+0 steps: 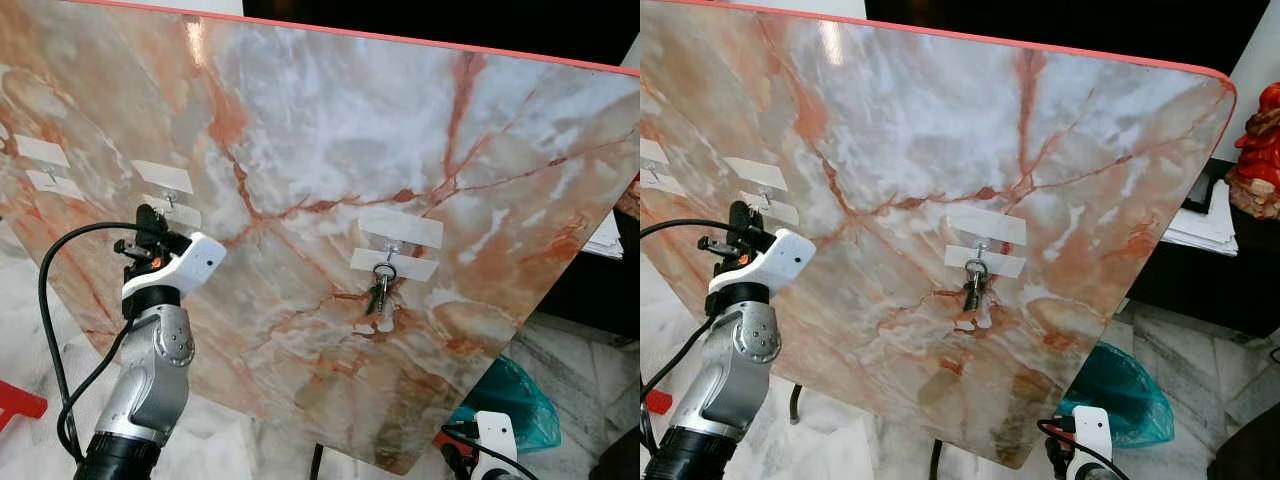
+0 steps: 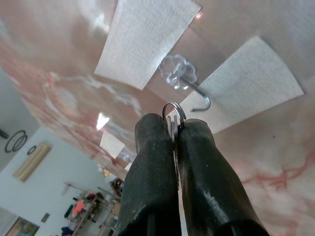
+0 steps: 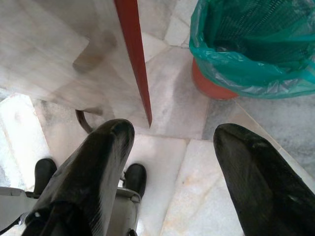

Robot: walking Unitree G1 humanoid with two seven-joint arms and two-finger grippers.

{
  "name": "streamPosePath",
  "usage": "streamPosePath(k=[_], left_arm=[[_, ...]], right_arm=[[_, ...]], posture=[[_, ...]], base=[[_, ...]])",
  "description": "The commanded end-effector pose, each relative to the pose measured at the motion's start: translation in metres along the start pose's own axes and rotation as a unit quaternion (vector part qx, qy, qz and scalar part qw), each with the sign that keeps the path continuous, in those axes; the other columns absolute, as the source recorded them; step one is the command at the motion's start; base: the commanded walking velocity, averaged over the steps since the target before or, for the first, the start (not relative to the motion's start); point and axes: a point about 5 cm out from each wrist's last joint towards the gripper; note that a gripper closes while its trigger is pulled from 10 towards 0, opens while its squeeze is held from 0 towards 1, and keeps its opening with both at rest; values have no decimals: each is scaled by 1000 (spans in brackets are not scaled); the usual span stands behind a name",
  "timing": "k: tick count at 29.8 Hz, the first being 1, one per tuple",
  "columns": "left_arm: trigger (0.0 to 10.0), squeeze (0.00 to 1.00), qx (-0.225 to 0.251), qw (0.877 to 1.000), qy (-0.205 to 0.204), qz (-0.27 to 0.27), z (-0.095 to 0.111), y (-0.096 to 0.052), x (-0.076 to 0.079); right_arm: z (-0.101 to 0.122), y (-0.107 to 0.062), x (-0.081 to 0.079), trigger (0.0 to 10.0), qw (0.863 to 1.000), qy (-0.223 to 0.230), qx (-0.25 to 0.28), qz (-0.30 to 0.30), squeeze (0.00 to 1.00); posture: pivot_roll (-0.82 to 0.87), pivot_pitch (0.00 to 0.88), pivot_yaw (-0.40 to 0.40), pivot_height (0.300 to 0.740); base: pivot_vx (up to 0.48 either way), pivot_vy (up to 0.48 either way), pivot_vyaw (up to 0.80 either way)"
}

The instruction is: Hang keys on a hook

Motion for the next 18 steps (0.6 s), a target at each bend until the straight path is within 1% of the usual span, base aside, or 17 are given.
streamPosePath(k=[1, 18], left_arm=[[10000, 0, 3, 1000, 12, -3, 1, 2, 0], [10000, 0, -12, 1000, 16, -8, -3, 6, 2]], right_arm=[[-1, -1, 3, 10000, 1000, 4, -1, -5, 0], [-1, -1, 3, 10000, 1000, 5, -1, -4, 0]], posture=[[60, 11, -60, 740], [62, 14, -63, 740]], base=[[0, 0, 0], [0, 0, 0]])
Point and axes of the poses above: a point about 5 cm out from each wrist's last joint towards the gripper, its own y axis pointing out of the wrist towards the gripper, its own z axis along the axis of the wrist's last joint, x = y × z, and after that the axes turned 9 degrees about y, right-handed
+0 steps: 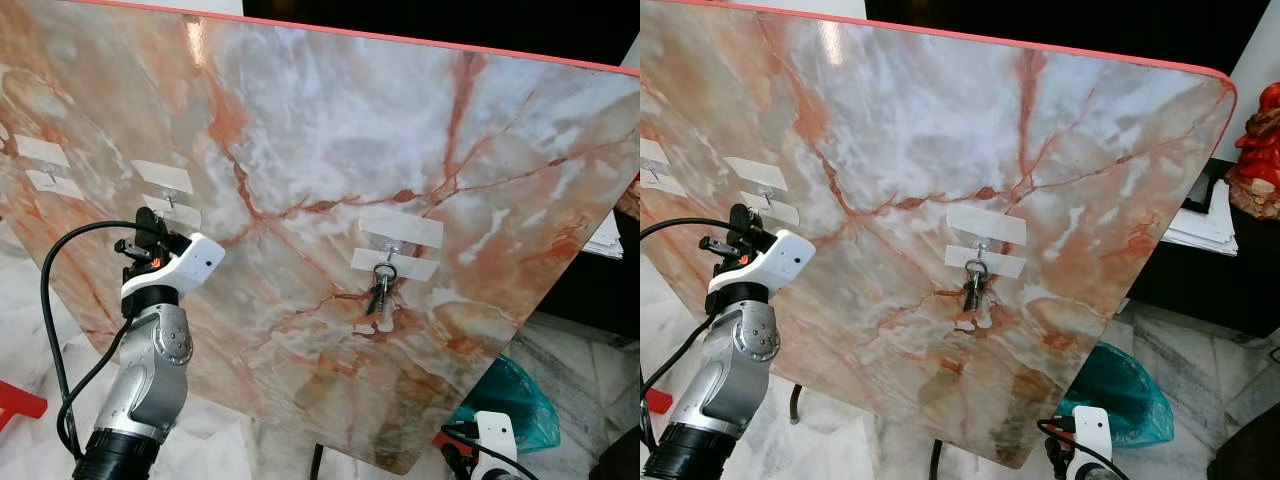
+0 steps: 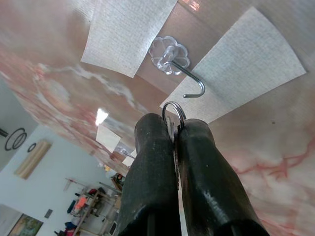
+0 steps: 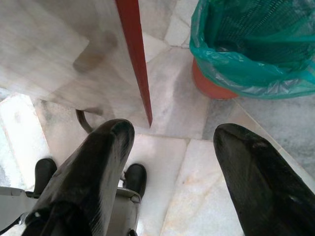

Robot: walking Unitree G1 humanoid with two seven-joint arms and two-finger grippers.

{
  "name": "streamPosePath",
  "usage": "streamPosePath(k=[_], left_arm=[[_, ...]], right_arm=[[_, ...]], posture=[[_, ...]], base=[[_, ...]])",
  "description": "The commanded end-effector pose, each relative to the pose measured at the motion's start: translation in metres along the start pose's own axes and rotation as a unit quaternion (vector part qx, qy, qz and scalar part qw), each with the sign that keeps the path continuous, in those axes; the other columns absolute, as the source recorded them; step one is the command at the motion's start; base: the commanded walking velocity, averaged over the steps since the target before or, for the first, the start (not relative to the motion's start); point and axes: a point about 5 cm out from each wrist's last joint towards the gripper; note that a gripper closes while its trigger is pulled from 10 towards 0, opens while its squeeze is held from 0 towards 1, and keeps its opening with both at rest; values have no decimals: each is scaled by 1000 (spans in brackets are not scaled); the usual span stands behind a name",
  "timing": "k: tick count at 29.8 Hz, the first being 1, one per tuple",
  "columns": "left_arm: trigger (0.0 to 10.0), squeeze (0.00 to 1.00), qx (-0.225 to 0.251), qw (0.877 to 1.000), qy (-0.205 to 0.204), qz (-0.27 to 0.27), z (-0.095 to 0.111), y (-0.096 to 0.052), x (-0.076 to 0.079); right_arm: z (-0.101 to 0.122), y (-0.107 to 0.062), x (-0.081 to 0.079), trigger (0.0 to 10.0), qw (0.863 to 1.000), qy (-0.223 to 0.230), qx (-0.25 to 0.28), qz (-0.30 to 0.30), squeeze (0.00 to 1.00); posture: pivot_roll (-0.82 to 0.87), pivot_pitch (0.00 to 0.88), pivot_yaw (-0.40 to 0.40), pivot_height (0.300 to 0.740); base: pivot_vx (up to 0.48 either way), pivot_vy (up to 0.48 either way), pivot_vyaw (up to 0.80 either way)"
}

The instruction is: Hang keys on a hook

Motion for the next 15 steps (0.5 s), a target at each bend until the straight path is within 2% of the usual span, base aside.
streamPosePath(k=[1, 8, 15], left_arm=[[10000, 0, 2, 1000, 6, 1, 1, 4, -1], [10000, 0, 4, 1000, 4, 7, 5, 11, -4], [10000, 0, 11, 1000, 4, -3, 7, 11, -1]], right_arm=[[-1, -1, 3, 10000, 1000, 5, -1, -4, 0], [-1, -1, 3, 10000, 1000, 6, -1, -4, 0], [-1, -1, 3, 10000, 1000, 6, -1, -4, 0]], posture=[[62, 14, -63, 740], [59, 15, -61, 740], [57, 17, -59, 740]], base=[[0, 0, 0], [0, 0, 0], [0, 0, 0]])
Point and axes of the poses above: a point about 5 cm out from each wrist's last joint towards the gripper, its own y axis pointing out of the wrist towards the gripper, its own z axis along the axis of the wrist's last joint, x = y × z, and after that the axes turned 9 degrees about y, right-handed
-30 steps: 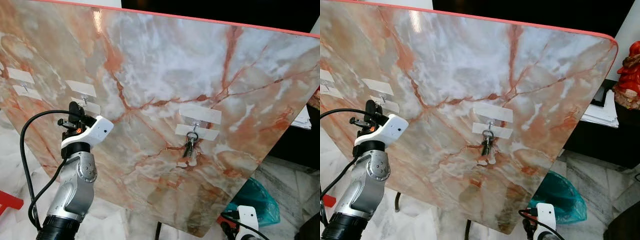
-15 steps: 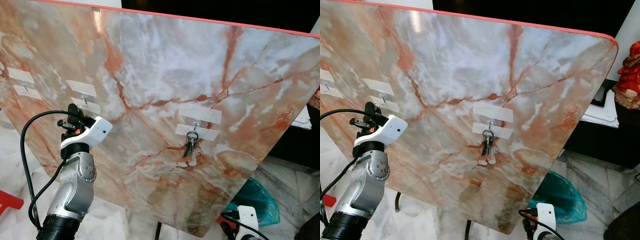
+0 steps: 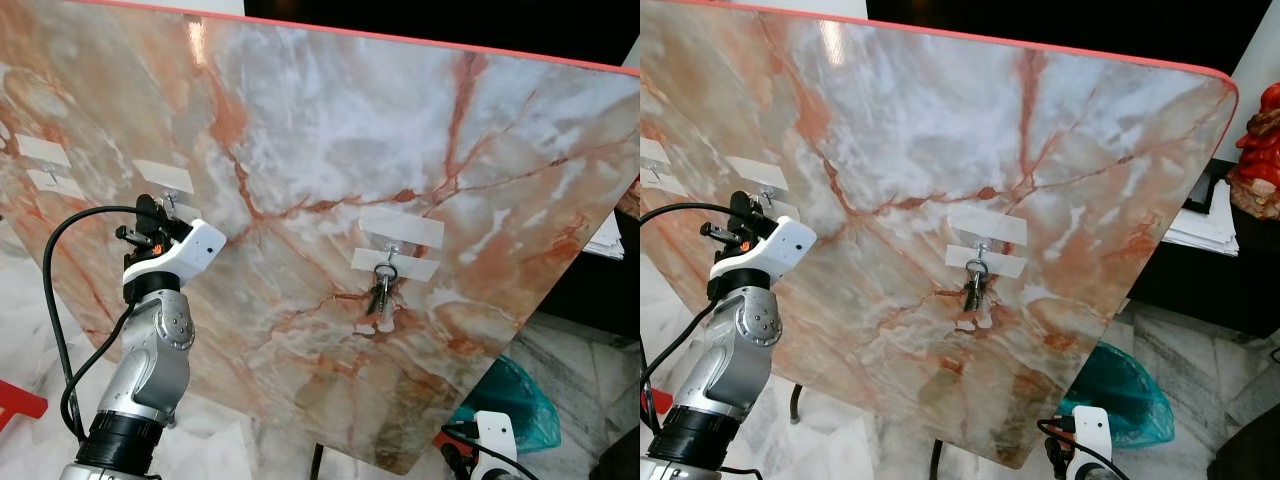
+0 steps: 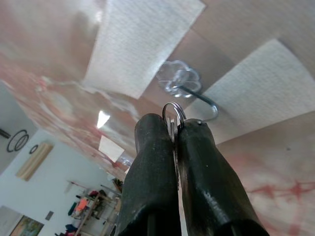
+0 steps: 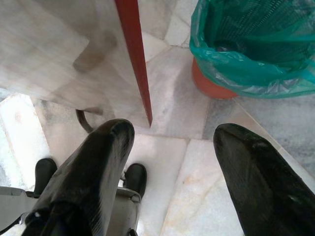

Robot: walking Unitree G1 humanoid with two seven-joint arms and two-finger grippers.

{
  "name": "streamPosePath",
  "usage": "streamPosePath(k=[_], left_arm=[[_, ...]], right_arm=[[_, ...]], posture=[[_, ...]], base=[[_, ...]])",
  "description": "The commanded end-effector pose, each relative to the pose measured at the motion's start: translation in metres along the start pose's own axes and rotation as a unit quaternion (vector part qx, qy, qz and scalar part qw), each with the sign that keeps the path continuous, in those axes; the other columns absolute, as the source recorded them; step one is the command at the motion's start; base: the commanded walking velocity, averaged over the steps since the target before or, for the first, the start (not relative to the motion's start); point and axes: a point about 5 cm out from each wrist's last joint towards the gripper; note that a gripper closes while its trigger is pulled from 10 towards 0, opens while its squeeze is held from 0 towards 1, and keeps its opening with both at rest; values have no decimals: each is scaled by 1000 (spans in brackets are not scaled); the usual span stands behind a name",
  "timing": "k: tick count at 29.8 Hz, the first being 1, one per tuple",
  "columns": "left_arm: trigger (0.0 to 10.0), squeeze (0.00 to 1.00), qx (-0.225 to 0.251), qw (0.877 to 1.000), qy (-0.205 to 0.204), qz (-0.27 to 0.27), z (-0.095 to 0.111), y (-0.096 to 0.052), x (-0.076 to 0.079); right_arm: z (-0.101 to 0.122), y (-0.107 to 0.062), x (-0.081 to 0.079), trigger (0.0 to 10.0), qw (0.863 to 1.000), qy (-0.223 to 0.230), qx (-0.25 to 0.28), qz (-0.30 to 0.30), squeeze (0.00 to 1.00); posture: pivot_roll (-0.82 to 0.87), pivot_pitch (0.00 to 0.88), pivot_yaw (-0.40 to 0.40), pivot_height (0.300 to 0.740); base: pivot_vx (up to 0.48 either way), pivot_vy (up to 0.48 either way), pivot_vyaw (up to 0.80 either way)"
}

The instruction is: Hang keys on a hook

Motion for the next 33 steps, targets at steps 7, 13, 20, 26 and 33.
streamPosePath(k=[7, 13, 20, 26, 33], left_arm=[[10000, 0, 13, 999, 14, -31, 0, -7, 8], [10000, 0, 13, 999, 17, -48, -2, -13, 13], [10000, 0, 13, 998, 18, -52, -2, -13, 14], [10000, 0, 5, 999, 16, -44, -4, -13, 12], [10000, 1000, -21, 998, -43, -34, -5, -11, 8]], right_arm=[[-1, -1, 3, 10000, 1000, 6, -1, -4, 0], [-1, -1, 3, 10000, 1000, 6, 0, -4, 0], [-1, -1, 3, 10000, 1000, 6, 0, -4, 0], [-1, -1, 3, 10000, 1000, 6, 0, -3, 0], [-1, -1, 2, 10000, 1000, 6, 1, -3, 0]], posture=[[58, 19, -60, 740], [59, 20, -60, 740], [57, 19, -58, 740], [58, 21, -59, 740], [59, 21, -59, 740]], base=[[0, 0, 0], [0, 0, 0], [0, 0, 0], [0, 0, 0], [0, 0, 0]])
Point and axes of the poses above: a point about 5 cm out from each wrist's last joint towards the gripper, its own y axis pointing out of the wrist towards the gripper, its own z axis along the axis of the wrist's last joint, x = y × z, and after that the axes turned 9 degrees about y, right-handed
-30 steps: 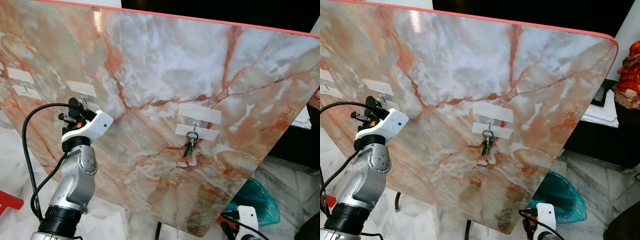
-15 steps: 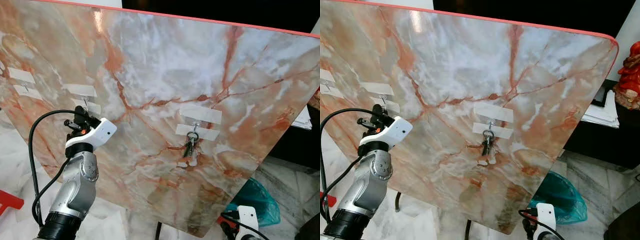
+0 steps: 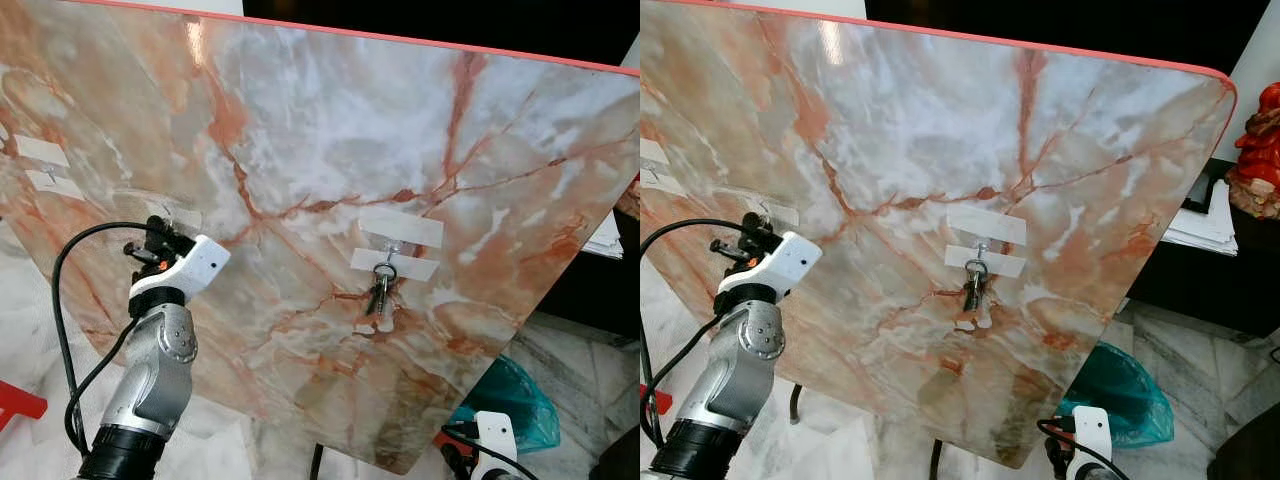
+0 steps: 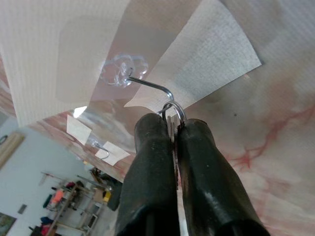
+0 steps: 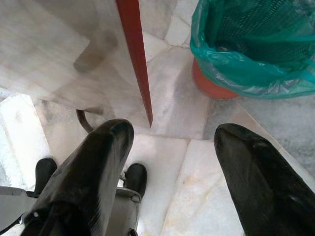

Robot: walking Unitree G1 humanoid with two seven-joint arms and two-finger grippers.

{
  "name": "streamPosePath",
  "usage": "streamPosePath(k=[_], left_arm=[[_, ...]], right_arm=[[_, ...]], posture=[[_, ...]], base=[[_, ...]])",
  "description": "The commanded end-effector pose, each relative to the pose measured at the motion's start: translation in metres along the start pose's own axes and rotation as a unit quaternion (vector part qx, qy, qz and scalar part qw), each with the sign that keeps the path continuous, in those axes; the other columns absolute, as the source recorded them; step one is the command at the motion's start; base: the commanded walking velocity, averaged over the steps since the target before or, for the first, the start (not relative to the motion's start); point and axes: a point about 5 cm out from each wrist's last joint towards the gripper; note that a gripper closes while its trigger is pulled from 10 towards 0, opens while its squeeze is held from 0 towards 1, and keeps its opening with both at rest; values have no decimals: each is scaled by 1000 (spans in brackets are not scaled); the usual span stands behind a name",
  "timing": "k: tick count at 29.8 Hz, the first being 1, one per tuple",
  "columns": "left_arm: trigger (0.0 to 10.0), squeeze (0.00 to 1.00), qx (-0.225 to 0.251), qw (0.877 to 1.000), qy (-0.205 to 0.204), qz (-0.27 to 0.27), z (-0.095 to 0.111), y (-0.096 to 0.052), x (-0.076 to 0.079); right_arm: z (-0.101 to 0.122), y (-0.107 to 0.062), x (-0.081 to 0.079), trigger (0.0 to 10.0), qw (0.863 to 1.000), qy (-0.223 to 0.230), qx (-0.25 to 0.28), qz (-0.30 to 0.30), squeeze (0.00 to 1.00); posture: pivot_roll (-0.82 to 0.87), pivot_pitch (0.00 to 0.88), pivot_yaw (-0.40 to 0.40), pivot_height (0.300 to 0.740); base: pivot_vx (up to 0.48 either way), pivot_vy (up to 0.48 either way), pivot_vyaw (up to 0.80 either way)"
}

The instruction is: Hang keys on a hook

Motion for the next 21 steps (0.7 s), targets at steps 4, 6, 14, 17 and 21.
streamPosePath(k=[4, 6, 14, 17, 21], left_arm=[[10000, 1000, 7, 1000, -12, 12, 4, 1, -5], [10000, 1000, 8, 1000, -12, 12, 5, 1, -5], [10000, 0, 10, 1000, -13, 1, 4, -1, -2], [10000, 0, 11, 1000, -13, 2, 4, -1, -2], [10000, 0, 12, 1000, -14, 2, 4, -1, -2]], right_arm=[[-1, -1, 3, 10000, 1000, 6, 1, -3, 0], [-1, -1, 3, 10000, 1000, 6, 1, -3, 0], [-1, -1, 3, 10000, 1000, 6, 1, -3, 0], [-1, -1, 3, 10000, 1000, 6, 1, -3, 0], [-1, -1, 3, 10000, 1000, 6, 1, -2, 0]], posture=[[58, 20, -60, 740], [58, 20, -60, 740], [59, 19, -60, 740], [60, 17, -60, 740], [60, 17, -61, 740]], base=[[0, 0, 0], [0, 0, 0], [0, 0, 0], [0, 0, 0], [0, 0, 0]])
Point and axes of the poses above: a point about 5 cm out from each wrist's last joint towards the gripper, its own y axis pointing out of the wrist towards the gripper, its own z axis along the axis of the wrist's last joint, x = y × z, and after that the axes turned 9 degrees about y, right-handed
